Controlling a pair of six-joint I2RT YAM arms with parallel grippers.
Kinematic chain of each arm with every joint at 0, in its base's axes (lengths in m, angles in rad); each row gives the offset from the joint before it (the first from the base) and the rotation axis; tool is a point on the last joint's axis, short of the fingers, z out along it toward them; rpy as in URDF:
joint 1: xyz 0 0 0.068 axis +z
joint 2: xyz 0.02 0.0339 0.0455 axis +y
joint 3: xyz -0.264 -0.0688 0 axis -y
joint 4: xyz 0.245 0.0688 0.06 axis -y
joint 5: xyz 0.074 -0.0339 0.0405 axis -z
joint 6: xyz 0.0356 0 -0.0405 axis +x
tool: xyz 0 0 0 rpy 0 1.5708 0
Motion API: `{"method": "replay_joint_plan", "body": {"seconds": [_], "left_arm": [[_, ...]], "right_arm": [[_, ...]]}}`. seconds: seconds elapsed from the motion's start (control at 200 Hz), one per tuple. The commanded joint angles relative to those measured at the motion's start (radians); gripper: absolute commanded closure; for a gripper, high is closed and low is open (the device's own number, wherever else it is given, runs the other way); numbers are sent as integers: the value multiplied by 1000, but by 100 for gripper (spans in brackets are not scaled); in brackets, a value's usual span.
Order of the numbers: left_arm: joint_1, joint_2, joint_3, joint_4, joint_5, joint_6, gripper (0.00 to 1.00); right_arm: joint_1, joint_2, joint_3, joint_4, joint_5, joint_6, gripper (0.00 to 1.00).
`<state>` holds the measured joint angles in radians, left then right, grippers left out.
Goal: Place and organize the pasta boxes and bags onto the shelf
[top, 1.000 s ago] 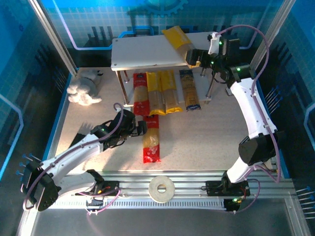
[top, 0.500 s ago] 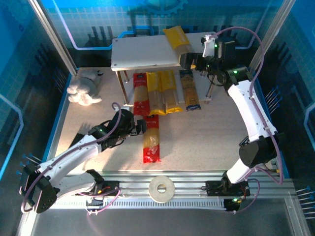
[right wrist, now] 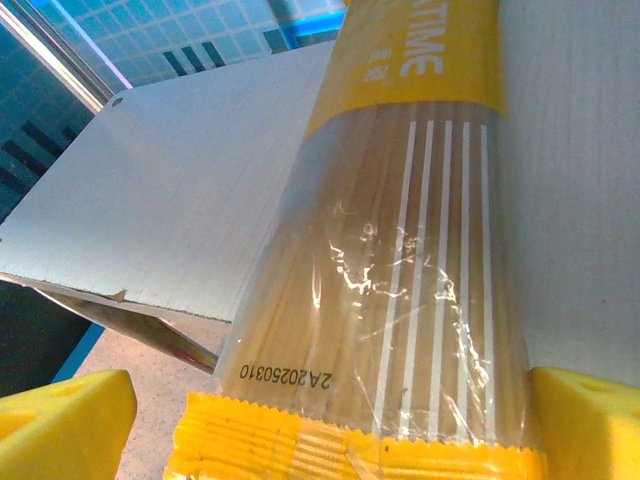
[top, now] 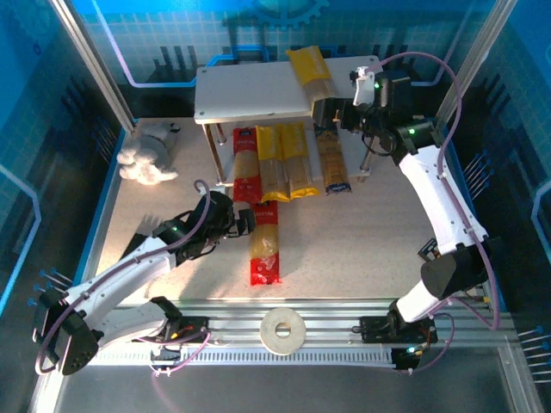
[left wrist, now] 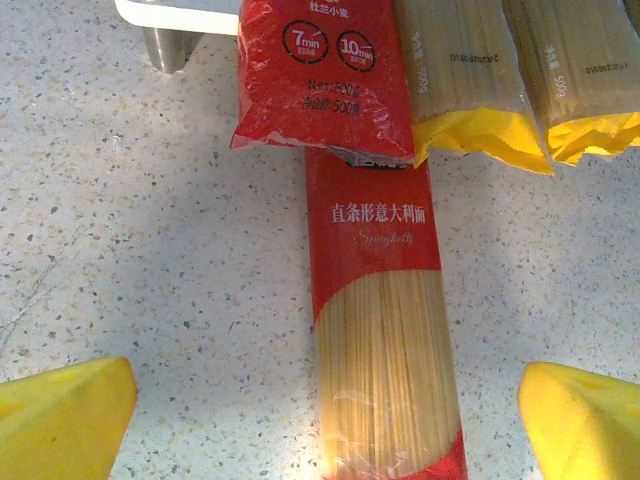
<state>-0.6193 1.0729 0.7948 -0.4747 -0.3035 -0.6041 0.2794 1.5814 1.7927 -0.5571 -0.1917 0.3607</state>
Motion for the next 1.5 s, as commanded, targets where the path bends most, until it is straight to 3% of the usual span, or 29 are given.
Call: {"method": "replay_joint_plan", "body": {"seconds": [0.0,0.41,0.56,0.72,0.875,1.111,1.331,1.496], "left_arm": [[-3,-23,14,-30,-31,-9,1],[2,-26,11,-30,-30,-7,1],[1,-26,10,-27,-29,-7,1],[1,-22,-3,-16,-26,-13,1],[-7,-19,-14,0,4,-31,1],[-75,110,-20,14,70,-142,1],[-199,298,55,-16,-4,-204,1],[-211,438,133,-34,-47,-223,1]], "right_arm": [[0,-59,-22,35,-34,23,0],[1,-43,-5,37,-150,39,0],[-1,-85,-41,58,-45,38,0],[-48,-242,-223,249,96,113,0],[-115,-352,-305,302,132,145,0],[-133,-398,-339,293,78,145,0],[-167,-451,-387,327,41,161,0],[-194,-470,-398,336,-3,167,0]]}}
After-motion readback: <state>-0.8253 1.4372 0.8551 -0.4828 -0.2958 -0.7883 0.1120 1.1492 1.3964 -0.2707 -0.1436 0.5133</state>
